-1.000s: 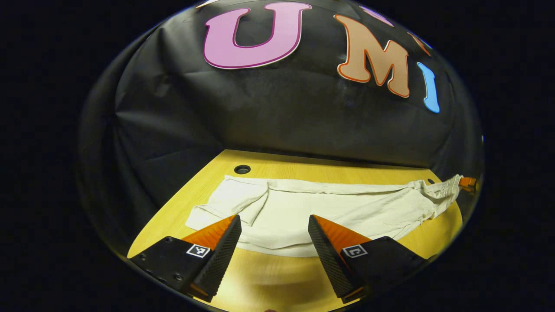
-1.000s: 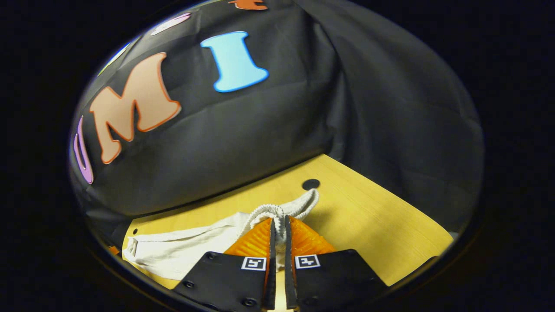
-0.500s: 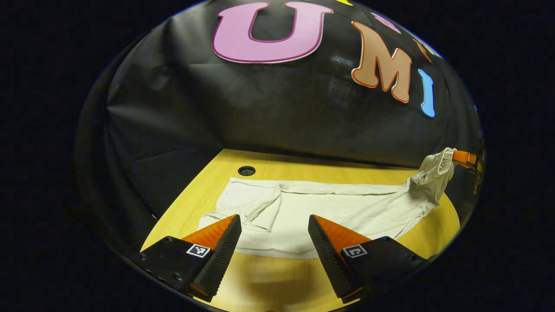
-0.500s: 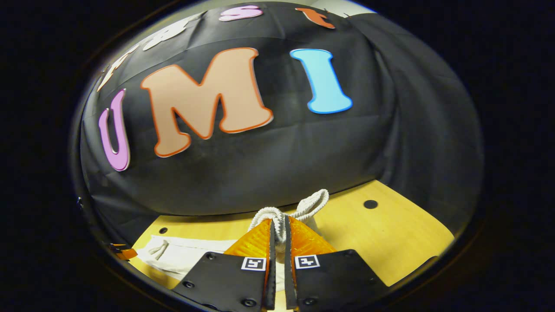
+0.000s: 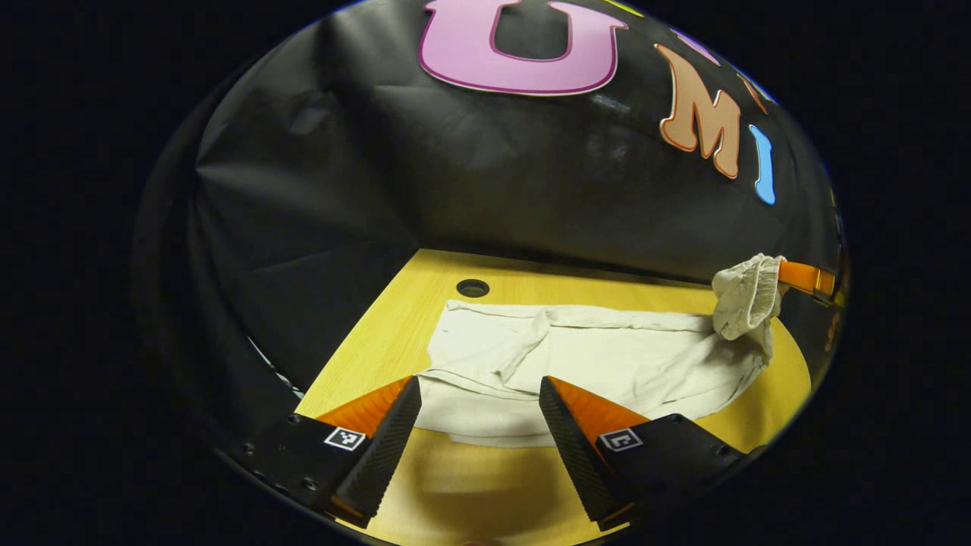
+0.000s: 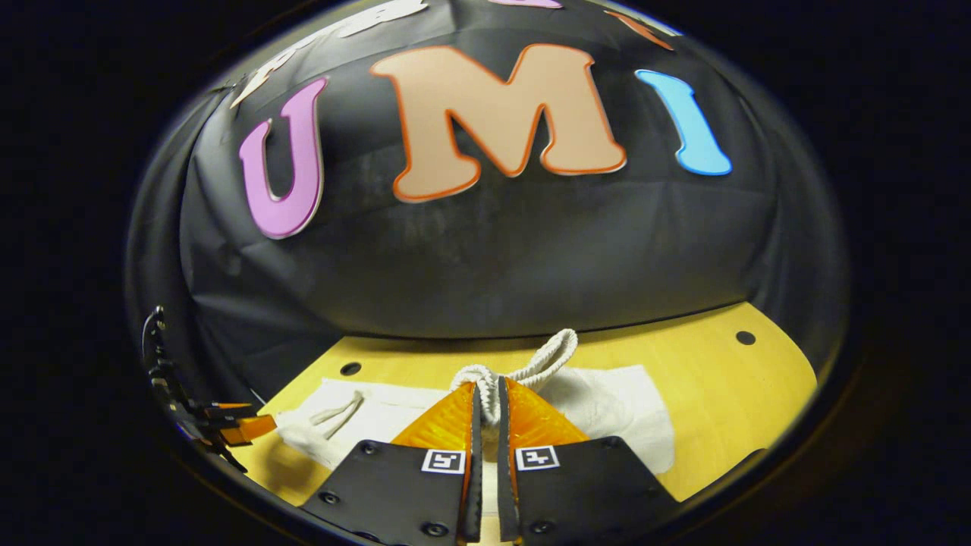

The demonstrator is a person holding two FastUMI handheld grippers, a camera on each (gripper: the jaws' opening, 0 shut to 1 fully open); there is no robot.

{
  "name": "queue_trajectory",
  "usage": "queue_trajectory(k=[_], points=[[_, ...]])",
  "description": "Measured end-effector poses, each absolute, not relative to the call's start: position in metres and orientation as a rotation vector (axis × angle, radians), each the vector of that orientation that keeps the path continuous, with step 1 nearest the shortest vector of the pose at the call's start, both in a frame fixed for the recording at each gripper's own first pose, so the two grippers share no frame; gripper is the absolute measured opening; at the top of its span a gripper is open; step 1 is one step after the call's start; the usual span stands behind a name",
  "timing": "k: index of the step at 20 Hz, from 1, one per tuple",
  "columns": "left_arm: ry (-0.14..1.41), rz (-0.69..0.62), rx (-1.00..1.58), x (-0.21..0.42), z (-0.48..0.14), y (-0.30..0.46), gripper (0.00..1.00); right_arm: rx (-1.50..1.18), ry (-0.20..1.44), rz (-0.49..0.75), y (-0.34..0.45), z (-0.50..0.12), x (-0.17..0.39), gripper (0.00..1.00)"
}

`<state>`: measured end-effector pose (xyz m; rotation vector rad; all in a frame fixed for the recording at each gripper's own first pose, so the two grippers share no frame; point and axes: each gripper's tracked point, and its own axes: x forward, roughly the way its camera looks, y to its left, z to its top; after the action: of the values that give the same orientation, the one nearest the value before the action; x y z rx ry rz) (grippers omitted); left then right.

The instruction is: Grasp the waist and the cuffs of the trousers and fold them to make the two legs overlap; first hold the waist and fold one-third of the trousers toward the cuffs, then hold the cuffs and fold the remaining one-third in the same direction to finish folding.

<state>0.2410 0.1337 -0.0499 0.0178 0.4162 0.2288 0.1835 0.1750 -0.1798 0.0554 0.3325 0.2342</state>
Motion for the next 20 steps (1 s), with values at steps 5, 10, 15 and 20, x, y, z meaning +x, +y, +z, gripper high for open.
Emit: queue_trajectory(k=[5,10,15,20], points=[[0.459,0.231,0.009,0.247,-0.073,0.156,0.95,-0.030,0.403,0.278,0.198,-0.216,0.172,0.16],[0.488,0.231,0.019,0.261,-0.090,0.158,0.96,0.016,0.436,0.310,0.212,-0.219,0.159,0.75],[0.527,0.246,0.008,0.260,-0.102,0.161,0.95,-0.014,0.445,0.271,0.198,-0.218,0.151,0.96],[0.533,0.259,0.003,0.256,-0.110,0.166,0.95,0.012,0.445,0.216,0.178,-0.213,0.147,0.96]])
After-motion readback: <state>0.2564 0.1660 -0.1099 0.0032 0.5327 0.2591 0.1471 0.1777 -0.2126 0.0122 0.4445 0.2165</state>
